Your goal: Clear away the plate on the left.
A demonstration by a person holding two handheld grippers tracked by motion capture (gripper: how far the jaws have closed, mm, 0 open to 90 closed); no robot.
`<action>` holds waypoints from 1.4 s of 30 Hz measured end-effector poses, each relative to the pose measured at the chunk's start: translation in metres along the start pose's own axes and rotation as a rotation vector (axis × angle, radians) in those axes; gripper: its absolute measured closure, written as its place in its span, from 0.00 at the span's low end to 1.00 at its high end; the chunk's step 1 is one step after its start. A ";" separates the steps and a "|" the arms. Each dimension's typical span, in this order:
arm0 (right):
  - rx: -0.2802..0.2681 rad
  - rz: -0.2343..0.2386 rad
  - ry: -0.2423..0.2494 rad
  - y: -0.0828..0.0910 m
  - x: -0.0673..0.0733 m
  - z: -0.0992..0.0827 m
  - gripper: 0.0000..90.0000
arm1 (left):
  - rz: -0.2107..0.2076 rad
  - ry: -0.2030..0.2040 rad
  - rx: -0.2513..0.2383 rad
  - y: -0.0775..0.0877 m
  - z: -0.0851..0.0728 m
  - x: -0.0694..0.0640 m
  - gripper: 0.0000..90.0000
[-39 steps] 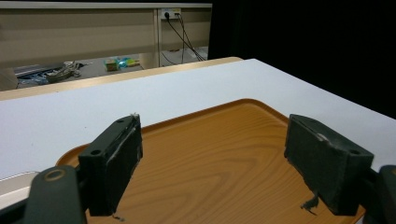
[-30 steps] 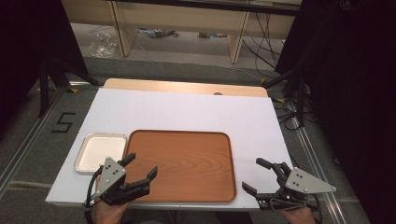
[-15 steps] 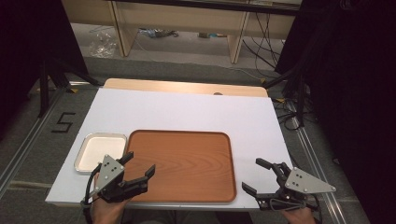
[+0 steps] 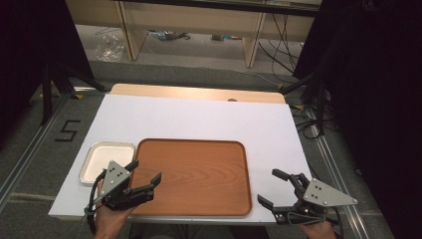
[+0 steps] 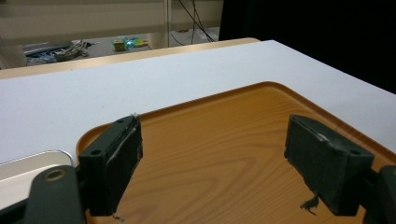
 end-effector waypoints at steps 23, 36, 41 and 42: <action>-0.008 -0.002 0.009 -0.001 0.000 0.000 0.19 | 0.063 -0.039 0.059 -0.009 -0.002 0.025 0.21; -0.001 0.001 0.004 -0.001 0.000 0.000 0.19 | 0.140 -0.033 0.108 -0.021 -0.008 0.046 0.22; -0.001 0.003 0.004 -0.001 0.000 0.000 0.19 | 0.166 -0.019 0.126 -0.028 -0.010 0.058 0.22; -0.003 -0.002 0.006 -0.001 0.000 0.000 0.19 | 0.172 -0.018 0.130 -0.028 -0.010 0.061 0.22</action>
Point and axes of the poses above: each handheld gripper's, and its own axes: y roughly backward along the jaws, z roughly out of its top, x roughly to its left, the point moved 3 cm from there along -y, roughly forward along the jaws, and after that the axes turned 2 degrees about y, right-handed, at the moved point
